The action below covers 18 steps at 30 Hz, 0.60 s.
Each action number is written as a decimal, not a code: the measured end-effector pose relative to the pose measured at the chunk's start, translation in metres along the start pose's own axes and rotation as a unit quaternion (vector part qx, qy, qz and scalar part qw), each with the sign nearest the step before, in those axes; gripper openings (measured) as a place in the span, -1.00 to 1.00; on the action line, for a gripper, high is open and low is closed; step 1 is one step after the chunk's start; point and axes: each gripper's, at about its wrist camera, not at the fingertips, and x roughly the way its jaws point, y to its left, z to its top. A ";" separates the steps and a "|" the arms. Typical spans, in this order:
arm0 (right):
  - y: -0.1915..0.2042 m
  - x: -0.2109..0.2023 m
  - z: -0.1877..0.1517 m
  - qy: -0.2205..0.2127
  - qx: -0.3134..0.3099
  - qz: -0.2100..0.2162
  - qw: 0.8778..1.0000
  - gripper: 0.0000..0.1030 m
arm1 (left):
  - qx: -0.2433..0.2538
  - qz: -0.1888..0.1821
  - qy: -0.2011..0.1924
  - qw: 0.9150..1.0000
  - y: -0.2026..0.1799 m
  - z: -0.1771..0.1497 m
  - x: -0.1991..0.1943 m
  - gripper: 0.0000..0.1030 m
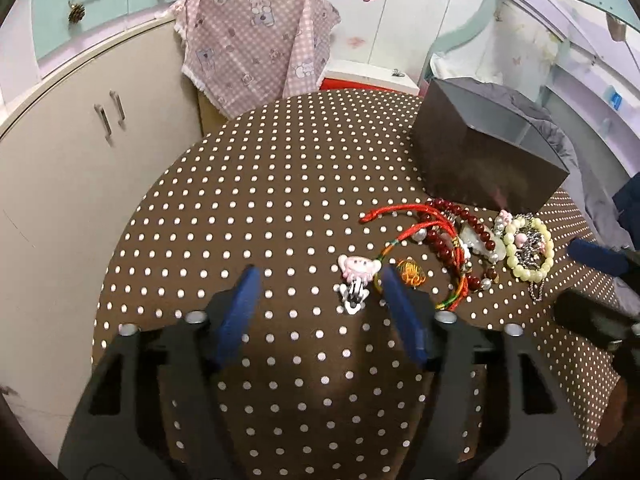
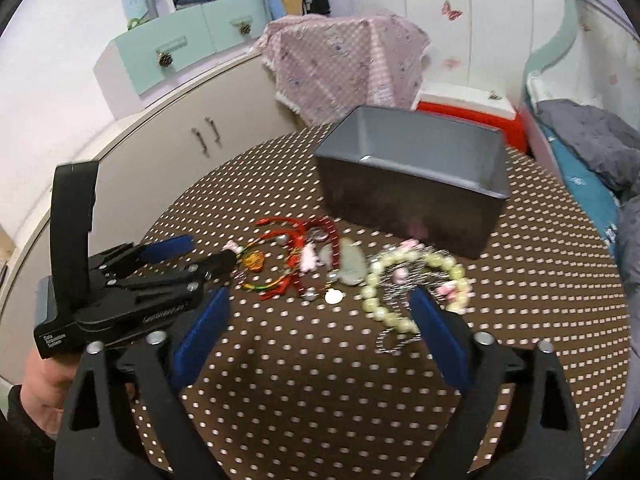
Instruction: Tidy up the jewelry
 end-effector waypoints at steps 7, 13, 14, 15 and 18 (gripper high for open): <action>0.001 -0.002 -0.006 0.007 0.020 0.024 0.999 0.18 | 0.038 -0.009 0.002 0.999 -0.011 -0.003 0.001 -0.45; 0.011 0.013 -0.005 0.027 0.032 0.062 0.997 -0.08 | 0.065 0.002 0.009 0.998 -0.021 -0.003 0.005 -0.45; 0.012 0.017 -0.004 0.031 0.038 0.068 0.997 -0.15 | 0.062 -0.007 0.008 0.998 -0.020 -0.003 0.004 -0.53; 0.013 0.022 -0.004 0.035 0.046 0.077 0.995 -0.20 | 0.058 -0.012 0.007 0.998 -0.018 -0.003 0.003 -0.70; 0.018 0.030 0.001 0.042 0.054 0.090 0.994 -0.26 | 0.051 -0.009 -0.002 0.999 -0.012 -0.006 -0.003 -0.70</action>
